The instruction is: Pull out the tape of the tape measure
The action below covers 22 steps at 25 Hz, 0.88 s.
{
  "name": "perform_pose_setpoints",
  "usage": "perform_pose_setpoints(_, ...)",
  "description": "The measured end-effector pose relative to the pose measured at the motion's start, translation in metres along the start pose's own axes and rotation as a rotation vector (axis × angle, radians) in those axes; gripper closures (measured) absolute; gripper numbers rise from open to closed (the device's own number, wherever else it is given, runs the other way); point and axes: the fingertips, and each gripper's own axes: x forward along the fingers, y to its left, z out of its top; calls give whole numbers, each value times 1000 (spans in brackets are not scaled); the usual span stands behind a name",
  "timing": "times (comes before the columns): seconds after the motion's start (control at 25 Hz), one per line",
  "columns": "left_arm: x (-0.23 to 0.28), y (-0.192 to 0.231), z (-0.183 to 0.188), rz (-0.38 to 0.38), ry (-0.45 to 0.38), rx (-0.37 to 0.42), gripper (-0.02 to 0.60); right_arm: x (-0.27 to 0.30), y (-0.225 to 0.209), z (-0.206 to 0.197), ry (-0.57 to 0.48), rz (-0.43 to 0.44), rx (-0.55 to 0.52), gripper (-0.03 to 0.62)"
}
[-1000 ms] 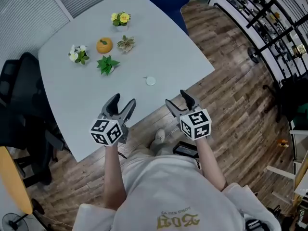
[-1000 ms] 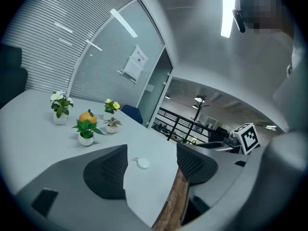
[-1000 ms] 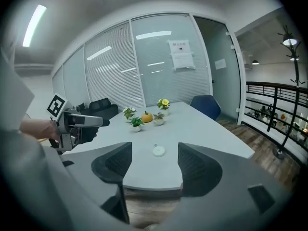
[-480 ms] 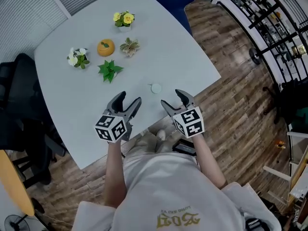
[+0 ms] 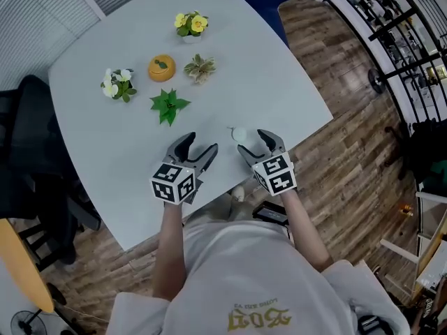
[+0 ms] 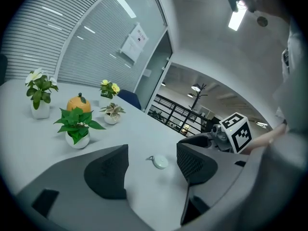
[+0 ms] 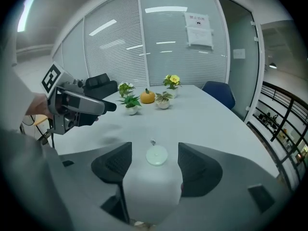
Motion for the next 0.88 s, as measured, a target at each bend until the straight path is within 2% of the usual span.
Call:
perform_pose_setpoints(0.52,23,27,-21,-46,74,-19,280,60,3,-21,118,15,-27,290)
perform_pose_setpoints(0.88,22,42,-19,-40,52,-57,281,75,5,-29,132,7,-64,304)
